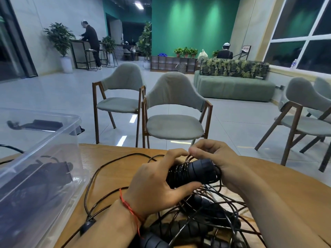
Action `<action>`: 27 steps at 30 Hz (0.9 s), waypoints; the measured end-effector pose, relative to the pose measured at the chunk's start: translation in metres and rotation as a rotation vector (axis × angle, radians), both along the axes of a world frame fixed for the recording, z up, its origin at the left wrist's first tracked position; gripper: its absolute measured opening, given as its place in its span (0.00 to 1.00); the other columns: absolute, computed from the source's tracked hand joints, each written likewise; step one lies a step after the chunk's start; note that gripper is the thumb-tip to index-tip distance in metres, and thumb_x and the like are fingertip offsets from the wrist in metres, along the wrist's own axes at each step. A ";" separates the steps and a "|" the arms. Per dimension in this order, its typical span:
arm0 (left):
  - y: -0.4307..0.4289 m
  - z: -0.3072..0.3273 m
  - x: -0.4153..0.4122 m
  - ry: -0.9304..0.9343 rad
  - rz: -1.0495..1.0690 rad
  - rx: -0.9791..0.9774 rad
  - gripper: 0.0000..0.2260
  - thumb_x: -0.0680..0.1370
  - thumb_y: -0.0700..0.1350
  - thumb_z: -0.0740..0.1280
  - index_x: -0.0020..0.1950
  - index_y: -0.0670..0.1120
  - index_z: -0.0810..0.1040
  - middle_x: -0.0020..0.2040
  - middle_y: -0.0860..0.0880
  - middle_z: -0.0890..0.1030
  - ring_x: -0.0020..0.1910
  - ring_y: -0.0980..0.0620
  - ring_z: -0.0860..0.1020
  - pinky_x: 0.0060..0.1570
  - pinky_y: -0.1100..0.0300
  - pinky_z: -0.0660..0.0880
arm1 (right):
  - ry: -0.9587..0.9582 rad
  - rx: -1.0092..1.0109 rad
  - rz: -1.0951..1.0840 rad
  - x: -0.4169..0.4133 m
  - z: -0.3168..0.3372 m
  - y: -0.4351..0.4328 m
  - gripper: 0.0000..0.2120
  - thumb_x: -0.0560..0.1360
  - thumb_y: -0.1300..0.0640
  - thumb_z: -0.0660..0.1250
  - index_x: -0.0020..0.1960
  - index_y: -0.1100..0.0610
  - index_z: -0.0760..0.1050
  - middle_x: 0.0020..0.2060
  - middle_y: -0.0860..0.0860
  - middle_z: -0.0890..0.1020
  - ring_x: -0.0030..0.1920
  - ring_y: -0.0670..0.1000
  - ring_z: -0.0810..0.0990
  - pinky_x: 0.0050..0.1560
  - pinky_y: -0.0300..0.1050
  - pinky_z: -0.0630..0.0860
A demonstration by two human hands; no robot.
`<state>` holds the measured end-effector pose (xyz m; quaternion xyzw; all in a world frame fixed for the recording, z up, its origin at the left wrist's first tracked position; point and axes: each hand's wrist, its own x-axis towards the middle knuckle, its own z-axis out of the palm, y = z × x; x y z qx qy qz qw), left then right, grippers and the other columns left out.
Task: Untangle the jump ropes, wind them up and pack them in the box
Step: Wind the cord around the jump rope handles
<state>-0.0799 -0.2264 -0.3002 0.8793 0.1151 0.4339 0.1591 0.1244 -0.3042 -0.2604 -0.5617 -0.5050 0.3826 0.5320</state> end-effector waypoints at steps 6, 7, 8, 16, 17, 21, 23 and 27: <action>-0.001 -0.002 0.000 -0.072 -0.034 -0.038 0.26 0.78 0.61 0.74 0.72 0.55 0.72 0.52 0.55 0.85 0.44 0.58 0.84 0.38 0.59 0.82 | 0.065 -0.109 0.017 0.001 -0.006 -0.001 0.10 0.78 0.47 0.76 0.43 0.52 0.86 0.44 0.55 0.85 0.46 0.53 0.84 0.44 0.46 0.78; -0.002 -0.003 0.001 -0.092 -0.047 -0.063 0.25 0.78 0.60 0.74 0.71 0.55 0.73 0.53 0.55 0.84 0.45 0.59 0.84 0.39 0.60 0.82 | 0.064 -0.118 0.027 0.001 -0.006 -0.002 0.07 0.78 0.51 0.74 0.43 0.51 0.86 0.44 0.55 0.86 0.46 0.52 0.84 0.43 0.45 0.79; -0.002 -0.004 0.001 -0.112 -0.059 -0.095 0.24 0.78 0.59 0.74 0.70 0.54 0.74 0.53 0.57 0.83 0.45 0.59 0.84 0.39 0.62 0.82 | 0.044 -0.110 0.043 0.001 -0.006 -0.003 0.07 0.78 0.56 0.72 0.43 0.50 0.87 0.44 0.54 0.86 0.44 0.51 0.84 0.42 0.43 0.79; 0.003 0.005 0.000 -0.426 0.045 -0.667 0.12 0.82 0.59 0.69 0.60 0.54 0.80 0.49 0.51 0.85 0.45 0.48 0.86 0.37 0.56 0.83 | -0.264 0.027 -0.032 -0.020 -0.002 -0.001 0.11 0.85 0.48 0.66 0.53 0.45 0.87 0.32 0.38 0.80 0.34 0.40 0.76 0.36 0.30 0.70; 0.005 0.008 0.000 -0.468 0.074 -0.746 0.12 0.83 0.58 0.68 0.60 0.53 0.80 0.47 0.49 0.85 0.44 0.47 0.87 0.35 0.52 0.83 | -0.342 0.035 -0.033 -0.022 -0.004 -0.002 0.11 0.85 0.48 0.65 0.60 0.44 0.86 0.37 0.36 0.83 0.41 0.38 0.80 0.42 0.30 0.71; 0.011 0.014 0.000 -0.546 0.152 -0.964 0.16 0.81 0.60 0.65 0.59 0.50 0.80 0.45 0.46 0.86 0.40 0.43 0.87 0.37 0.36 0.83 | -0.521 0.095 -0.087 -0.032 -0.004 0.000 0.11 0.84 0.48 0.67 0.63 0.43 0.85 0.48 0.37 0.86 0.52 0.41 0.82 0.49 0.33 0.74; 0.011 0.015 0.000 -0.541 0.148 -0.977 0.17 0.81 0.60 0.64 0.60 0.49 0.80 0.45 0.46 0.86 0.40 0.43 0.86 0.38 0.34 0.82 | -0.525 0.127 -0.131 -0.032 -0.005 0.001 0.11 0.84 0.48 0.67 0.62 0.45 0.86 0.46 0.36 0.86 0.50 0.41 0.82 0.46 0.30 0.73; 0.011 0.016 0.000 -0.517 0.136 -0.982 0.19 0.80 0.61 0.64 0.61 0.49 0.79 0.45 0.46 0.86 0.41 0.43 0.87 0.40 0.33 0.83 | -0.648 0.183 -0.197 -0.030 -0.006 0.000 0.11 0.85 0.46 0.66 0.59 0.45 0.86 0.42 0.33 0.84 0.47 0.40 0.82 0.43 0.31 0.71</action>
